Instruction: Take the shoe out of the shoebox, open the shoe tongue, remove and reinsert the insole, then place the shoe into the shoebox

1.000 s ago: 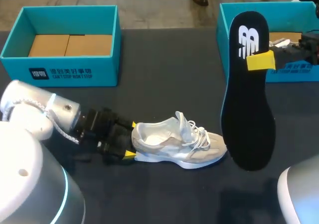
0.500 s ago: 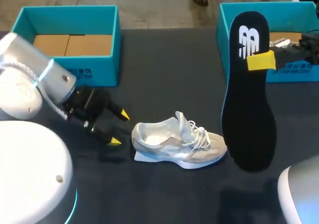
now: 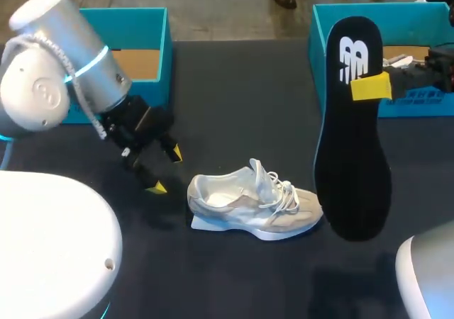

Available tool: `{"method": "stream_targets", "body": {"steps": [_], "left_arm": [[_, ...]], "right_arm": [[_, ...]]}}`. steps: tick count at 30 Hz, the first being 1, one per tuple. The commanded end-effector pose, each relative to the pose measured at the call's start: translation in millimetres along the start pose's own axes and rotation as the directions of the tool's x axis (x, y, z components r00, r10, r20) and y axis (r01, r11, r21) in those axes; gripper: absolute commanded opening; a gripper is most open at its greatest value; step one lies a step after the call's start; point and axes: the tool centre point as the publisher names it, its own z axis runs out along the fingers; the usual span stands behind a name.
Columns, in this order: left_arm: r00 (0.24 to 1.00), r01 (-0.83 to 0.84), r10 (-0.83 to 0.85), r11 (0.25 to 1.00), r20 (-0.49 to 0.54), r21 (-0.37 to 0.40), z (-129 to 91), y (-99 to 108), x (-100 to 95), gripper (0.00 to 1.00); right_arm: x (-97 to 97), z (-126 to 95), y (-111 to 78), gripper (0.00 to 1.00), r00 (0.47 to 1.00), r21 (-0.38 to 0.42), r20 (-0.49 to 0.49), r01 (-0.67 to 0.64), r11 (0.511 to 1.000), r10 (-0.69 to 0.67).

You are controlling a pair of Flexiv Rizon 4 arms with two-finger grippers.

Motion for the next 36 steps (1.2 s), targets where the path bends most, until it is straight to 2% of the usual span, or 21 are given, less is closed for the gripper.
{"method": "stream_targets", "body": {"steps": [1, 11, 21, 25, 30, 32, 36], "left_arm": [[1.0, -0.007, 0.006, 0.972, -0.004, -0.236, -7.3, -10.4, -2.1, 1.0], [0.998, -0.003, 0.029, 0.923, 0.06, -0.385, -8.0, -17.7, 7.5, 1.0], [0.998, 0.015, 0.011, 0.918, 0.063, -0.396, -5.2, -30.1, 7.7, 1.0], [0.997, 0.003, 0.025, 0.921, 0.069, -0.389, -5.0, -41.4, -1.4, 1.0], [0.993, -0.022, 0.064, 0.924, 0.097, -0.381, -1.8, -58.9, -24.6, 1.0], [0.991, -0.022, 0.069, 0.931, 0.115, -0.364, 3.0, -66.0, -32.9, 1.0], [0.99, -0.047, 0.094, 0.925, 0.105, -0.377, 19.9, -74.0, -40.6, 1.0]], "right_arm": [[-1.4, 1.2, 4.4, 0.0, 1.0, 0.009, -0.001, -0.002, 1.0, 0.002], [-1.4, 1.2, 4.4, 0.0, 1.0, 0.009, -0.001, -0.002, 1.0, 0.002], [-1.4, 1.2, 4.4, 0.0, 1.0, 0.009, -0.001, -0.002, 1.0, 0.002], [-1.4, 1.2, 4.4, 0.0, 1.0, 0.009, -0.001, -0.002, 1.0, 0.002], [-1.4, 1.2, 4.4, 0.0, 1.0, 0.009, -0.001, -0.002, 1.0, 0.002], [-1.4, 1.2, 4.4, 0.0, 1.0, 0.009, -0.001, -0.002, 1.0, 0.002], [-1.4, 1.2, 4.4, 0.0, 1.0, 0.009, -0.001, -0.002, 1.0, 0.002]]}}
